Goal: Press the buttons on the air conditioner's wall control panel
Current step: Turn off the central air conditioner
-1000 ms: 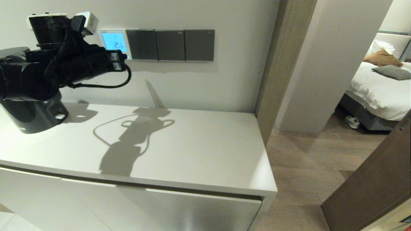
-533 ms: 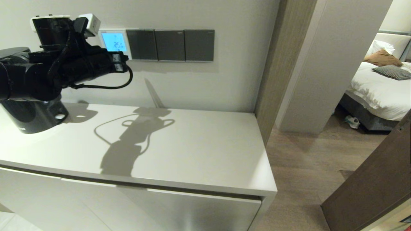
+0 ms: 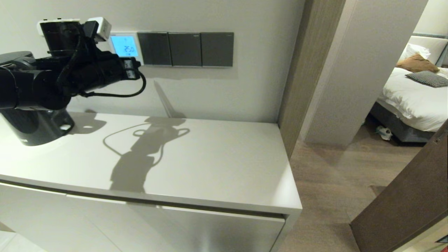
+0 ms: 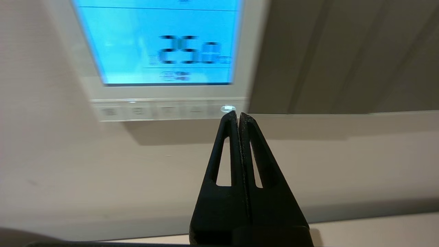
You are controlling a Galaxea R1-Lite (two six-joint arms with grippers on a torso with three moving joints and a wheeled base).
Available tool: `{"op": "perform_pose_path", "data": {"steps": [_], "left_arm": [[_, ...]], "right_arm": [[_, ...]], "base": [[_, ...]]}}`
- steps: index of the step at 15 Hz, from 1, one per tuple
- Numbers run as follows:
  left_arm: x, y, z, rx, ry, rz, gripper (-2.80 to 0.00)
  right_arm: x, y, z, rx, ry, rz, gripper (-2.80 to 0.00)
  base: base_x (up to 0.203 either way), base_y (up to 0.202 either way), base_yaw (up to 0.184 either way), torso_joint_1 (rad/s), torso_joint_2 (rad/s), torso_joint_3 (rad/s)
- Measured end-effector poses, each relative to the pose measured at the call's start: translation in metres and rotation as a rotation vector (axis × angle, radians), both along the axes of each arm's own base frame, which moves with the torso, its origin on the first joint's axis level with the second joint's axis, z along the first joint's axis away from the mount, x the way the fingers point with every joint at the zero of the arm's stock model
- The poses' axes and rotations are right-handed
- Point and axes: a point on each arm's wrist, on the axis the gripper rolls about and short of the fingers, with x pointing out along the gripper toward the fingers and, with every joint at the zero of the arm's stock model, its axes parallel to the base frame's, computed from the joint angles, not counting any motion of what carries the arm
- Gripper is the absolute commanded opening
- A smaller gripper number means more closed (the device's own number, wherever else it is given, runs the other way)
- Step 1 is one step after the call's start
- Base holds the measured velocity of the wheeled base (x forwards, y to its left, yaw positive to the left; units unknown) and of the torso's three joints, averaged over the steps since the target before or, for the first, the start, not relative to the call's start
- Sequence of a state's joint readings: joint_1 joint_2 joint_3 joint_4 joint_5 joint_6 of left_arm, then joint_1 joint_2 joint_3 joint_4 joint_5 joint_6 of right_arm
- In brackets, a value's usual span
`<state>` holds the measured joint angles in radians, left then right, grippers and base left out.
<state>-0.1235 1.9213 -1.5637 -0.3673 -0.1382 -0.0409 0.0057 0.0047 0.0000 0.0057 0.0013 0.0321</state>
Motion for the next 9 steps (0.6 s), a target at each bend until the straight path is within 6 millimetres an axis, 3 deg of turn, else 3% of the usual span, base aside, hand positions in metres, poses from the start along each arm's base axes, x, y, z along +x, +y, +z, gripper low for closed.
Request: {"op": "perform_pose_path", "data": {"steps": [9], "left_arm": [[0.0075,0.0004,-0.0054,0.001,0.009,0.017,-2.8]], "right_arm": [[0.0,0.0,0.0,0.0,0.0,0.0,-2.8]], "base": [[0.0,0.0,0.0,0.0,0.0,0.0]]}}
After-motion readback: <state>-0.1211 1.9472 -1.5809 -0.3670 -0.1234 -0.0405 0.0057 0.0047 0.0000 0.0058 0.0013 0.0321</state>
